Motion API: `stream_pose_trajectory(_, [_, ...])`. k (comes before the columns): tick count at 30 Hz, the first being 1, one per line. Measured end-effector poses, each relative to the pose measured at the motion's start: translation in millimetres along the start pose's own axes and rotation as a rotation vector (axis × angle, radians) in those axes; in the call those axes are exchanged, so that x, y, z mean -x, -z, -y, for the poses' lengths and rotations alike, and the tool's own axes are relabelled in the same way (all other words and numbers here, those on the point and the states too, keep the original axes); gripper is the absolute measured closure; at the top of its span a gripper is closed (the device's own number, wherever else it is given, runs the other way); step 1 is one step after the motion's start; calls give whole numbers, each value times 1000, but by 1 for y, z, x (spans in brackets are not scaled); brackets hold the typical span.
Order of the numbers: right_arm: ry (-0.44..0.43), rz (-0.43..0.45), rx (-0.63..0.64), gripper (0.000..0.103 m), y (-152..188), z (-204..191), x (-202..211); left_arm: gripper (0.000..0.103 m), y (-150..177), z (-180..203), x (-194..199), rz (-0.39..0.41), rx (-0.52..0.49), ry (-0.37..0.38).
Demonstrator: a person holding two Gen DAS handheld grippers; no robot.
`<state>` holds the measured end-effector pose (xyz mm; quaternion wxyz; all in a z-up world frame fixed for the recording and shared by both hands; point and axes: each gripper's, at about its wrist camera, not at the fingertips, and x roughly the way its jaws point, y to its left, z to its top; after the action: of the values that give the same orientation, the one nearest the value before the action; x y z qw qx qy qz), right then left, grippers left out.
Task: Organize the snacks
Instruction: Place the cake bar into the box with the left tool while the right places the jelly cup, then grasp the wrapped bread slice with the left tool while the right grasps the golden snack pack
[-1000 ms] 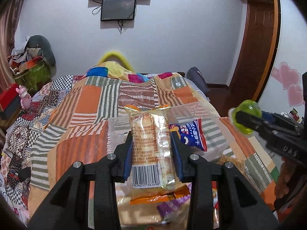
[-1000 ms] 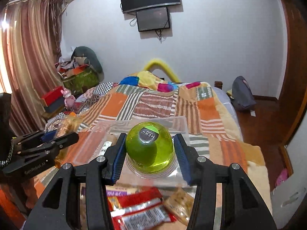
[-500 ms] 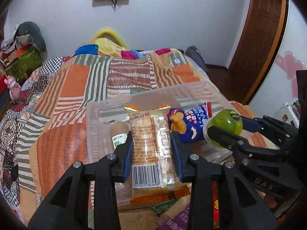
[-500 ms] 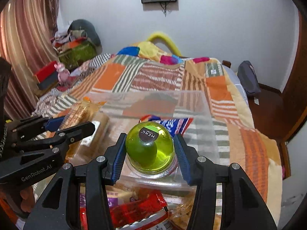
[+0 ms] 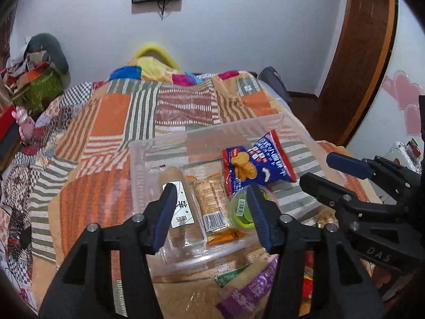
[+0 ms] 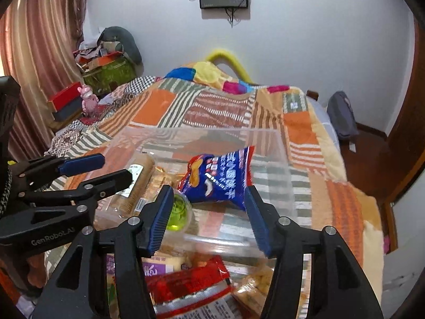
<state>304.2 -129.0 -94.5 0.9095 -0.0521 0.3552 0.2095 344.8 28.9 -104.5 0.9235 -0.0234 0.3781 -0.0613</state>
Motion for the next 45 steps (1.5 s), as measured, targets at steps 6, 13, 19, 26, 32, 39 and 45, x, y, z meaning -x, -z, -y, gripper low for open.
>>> stream_pose_trajectory(6, [6,42,8,46,2,8,26,34,1,0,39,58,-17,11])
stream_pose_trajectory(13, [42,68,15,41,17,22,52,30,21,-14,54,12,-23,-9])
stream_pose_trajectory(19, [74,28,-8,40,41,38,55,29,56,-31,49,-56,-28,-54])
stream_pose_trajectory(26, [92,-95,-46,40,75,61,33,24,93,-43,39,-124,-37,-61])
stream_pose_trajectory(32, [59,-171,-61,37,89,67,11,19,105,-40,32,-150,-52,-46])
stream_pose_trajectory(39, [61,-193,-17,21,84,60,-7,10,101,-31,15,-166,-44,-47])
stream_pose_trajectory(45, [23,-209,-42,28,84,63,-12,5,100,-39,3,-174,29,-21])
